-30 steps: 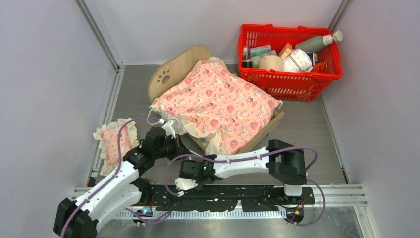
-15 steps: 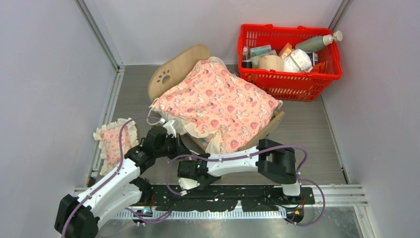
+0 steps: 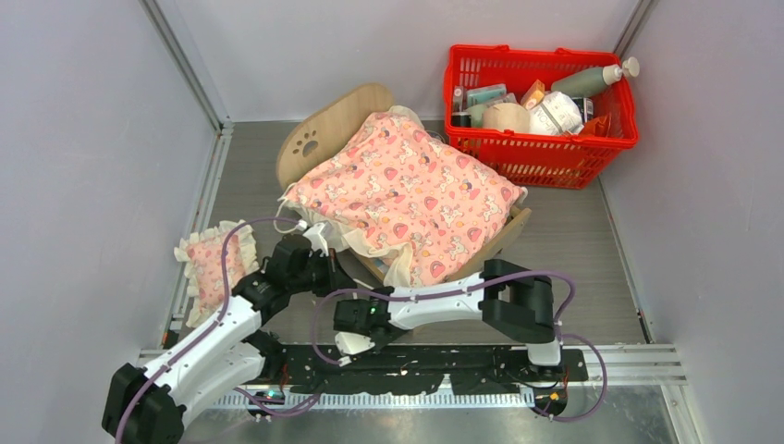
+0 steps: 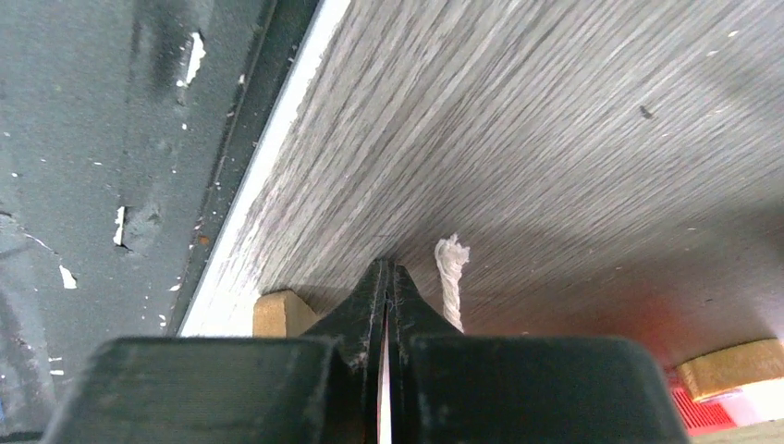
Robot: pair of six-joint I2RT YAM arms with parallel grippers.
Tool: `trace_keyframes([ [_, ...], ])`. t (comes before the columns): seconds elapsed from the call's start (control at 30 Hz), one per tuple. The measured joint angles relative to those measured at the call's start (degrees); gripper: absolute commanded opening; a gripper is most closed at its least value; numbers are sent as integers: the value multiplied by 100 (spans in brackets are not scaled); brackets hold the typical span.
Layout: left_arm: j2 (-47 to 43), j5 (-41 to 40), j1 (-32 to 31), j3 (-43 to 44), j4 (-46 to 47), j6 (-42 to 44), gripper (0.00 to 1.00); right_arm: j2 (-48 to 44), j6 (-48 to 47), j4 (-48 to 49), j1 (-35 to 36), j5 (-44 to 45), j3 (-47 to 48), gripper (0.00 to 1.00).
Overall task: Set up the pet bed
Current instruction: Tie the ropes to the bed frame.
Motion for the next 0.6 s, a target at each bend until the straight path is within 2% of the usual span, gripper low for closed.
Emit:
trace_keyframes([
  [0.33,-138,-37,0,-11,-4,24,0,-1373,-92,1204,111,-474,-949,5],
  [0.37,-157,-37,0,-11,-4,24,0,-1449,-96,1270,116,-463,-975,8],
  [0.4,-168,-39,0,-11,-4,24,0,-1482,-114,1338,120,-426,-979,19],
  [0.47,-170,-44,0,-11,-4,24,0,-1462,-144,1425,129,-323,-979,30],
  [0.6,-98,-103,2,35,-35,111,0,-1226,-308,1342,103,-129,-909,41],
])
